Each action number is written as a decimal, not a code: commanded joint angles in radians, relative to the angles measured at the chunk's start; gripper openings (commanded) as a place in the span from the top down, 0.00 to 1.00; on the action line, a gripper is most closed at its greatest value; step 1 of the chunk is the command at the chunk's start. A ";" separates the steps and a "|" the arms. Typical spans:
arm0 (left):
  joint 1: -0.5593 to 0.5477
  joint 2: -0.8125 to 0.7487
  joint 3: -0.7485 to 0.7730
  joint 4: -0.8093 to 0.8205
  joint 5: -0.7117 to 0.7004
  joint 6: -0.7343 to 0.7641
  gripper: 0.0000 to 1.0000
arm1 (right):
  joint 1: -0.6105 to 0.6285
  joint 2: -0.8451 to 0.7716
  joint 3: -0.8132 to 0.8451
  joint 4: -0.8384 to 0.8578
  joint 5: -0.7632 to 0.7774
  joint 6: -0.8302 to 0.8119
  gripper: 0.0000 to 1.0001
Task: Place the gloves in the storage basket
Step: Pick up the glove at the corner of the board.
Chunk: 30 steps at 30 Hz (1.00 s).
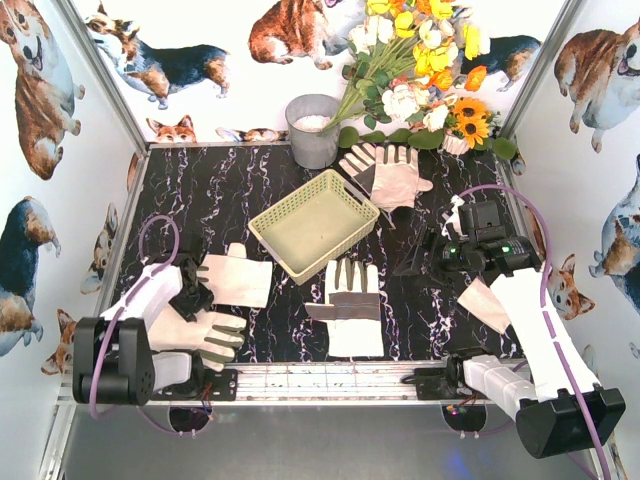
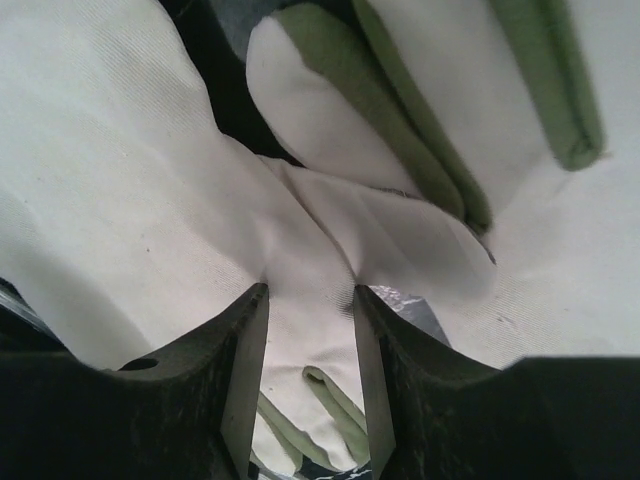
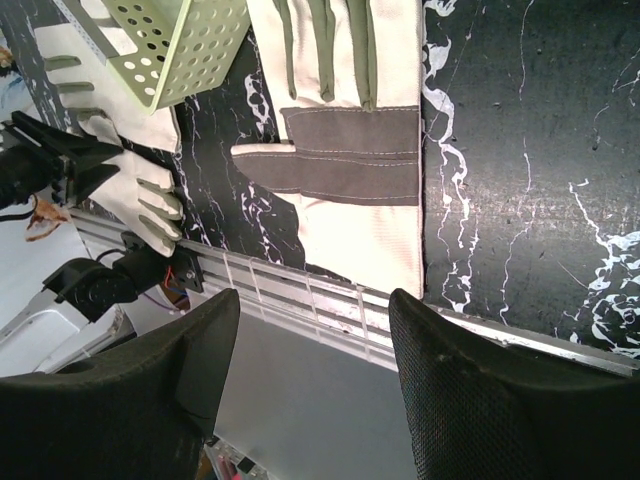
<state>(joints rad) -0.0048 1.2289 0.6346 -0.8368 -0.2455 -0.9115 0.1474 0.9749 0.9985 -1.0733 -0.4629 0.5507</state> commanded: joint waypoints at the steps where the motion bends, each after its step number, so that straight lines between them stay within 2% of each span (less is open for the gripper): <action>1: 0.012 0.050 -0.019 0.053 0.027 0.037 0.66 | -0.005 -0.021 -0.002 0.035 -0.018 0.005 0.37; 7: 0.013 0.122 -0.013 0.089 0.038 0.084 0.57 | -0.005 -0.036 -0.011 0.025 -0.022 0.001 0.37; 12: 0.011 0.123 -0.056 0.102 0.049 0.081 0.58 | -0.005 -0.059 -0.027 0.028 -0.024 0.010 0.37; 14: 0.011 0.101 -0.062 0.109 0.055 0.079 0.63 | -0.005 -0.062 -0.033 0.033 -0.025 0.012 0.37; 19: 0.010 0.070 -0.060 0.099 0.066 0.082 0.84 | -0.006 -0.059 -0.033 0.044 -0.031 0.011 0.37; 23: 0.011 0.039 -0.041 0.060 0.081 0.086 0.97 | -0.006 -0.063 -0.034 0.043 -0.032 0.009 0.37; 25: 0.007 0.007 -0.023 0.028 0.098 0.082 1.00 | -0.006 -0.065 -0.034 0.040 -0.033 0.009 0.37; 30: 0.006 -0.108 0.055 -0.092 0.188 0.088 1.00 | -0.006 -0.070 -0.032 0.064 -0.087 -0.018 0.37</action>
<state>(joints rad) -0.0032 1.2053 0.6220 -0.8295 -0.1452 -0.8291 0.1474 0.9287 0.9569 -1.0702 -0.4866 0.5514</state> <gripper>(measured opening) 0.025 0.633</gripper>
